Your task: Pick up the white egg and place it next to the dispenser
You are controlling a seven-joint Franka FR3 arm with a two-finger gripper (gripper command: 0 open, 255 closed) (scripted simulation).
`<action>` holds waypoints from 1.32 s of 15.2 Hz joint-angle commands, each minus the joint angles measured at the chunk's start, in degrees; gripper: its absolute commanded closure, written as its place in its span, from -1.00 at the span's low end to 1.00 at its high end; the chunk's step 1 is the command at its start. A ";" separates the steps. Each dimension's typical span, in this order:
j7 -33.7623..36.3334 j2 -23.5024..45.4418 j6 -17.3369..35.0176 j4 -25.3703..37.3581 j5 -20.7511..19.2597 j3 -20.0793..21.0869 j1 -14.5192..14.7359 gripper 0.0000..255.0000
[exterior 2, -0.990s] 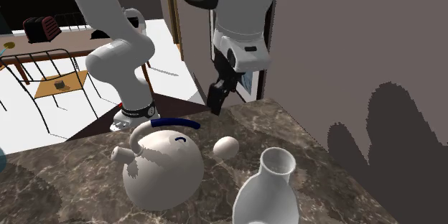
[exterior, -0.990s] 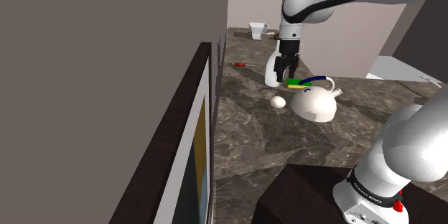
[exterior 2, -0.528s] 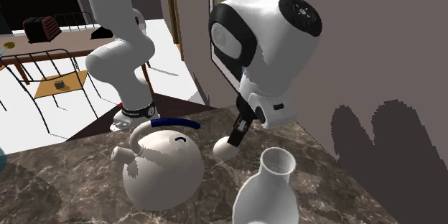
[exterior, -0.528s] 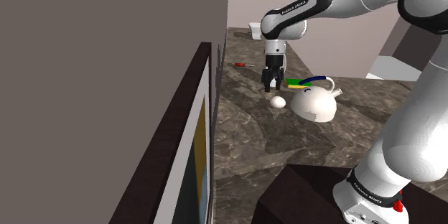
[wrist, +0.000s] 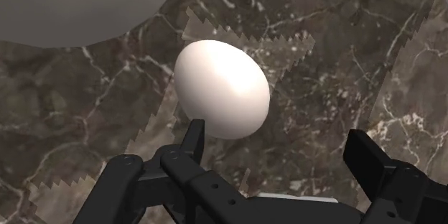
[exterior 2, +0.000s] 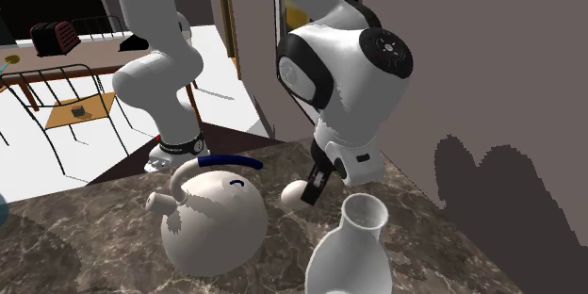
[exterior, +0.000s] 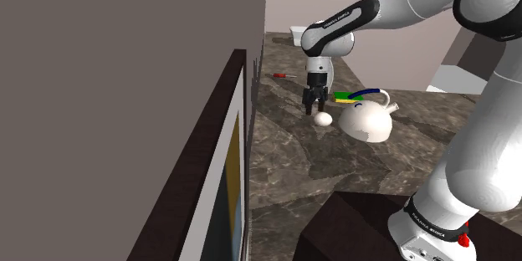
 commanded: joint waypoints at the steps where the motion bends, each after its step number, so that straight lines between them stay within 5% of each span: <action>1: -0.10 0.88 0.30 -1.20 0.25 0.18 0.13 -1.00; 7: -0.10 0.88 0.30 -1.20 0.25 0.17 0.14 -1.00; 8: -0.05 0.30 0.64 -2.06 0.12 0.17 0.19 1.00; 13: 0.17 -3.12 4.30 -8.84 -0.45 0.32 0.63 1.00; 17: 0.56 -2.90 4.31 -8.27 -0.31 0.52 0.83 1.00; 18: 0.56 -2.89 4.31 -8.28 -0.31 0.52 0.84 -1.00; 20: -9.07 -10.61 8.48 -14.67 -5.13 0.22 0.58 -1.00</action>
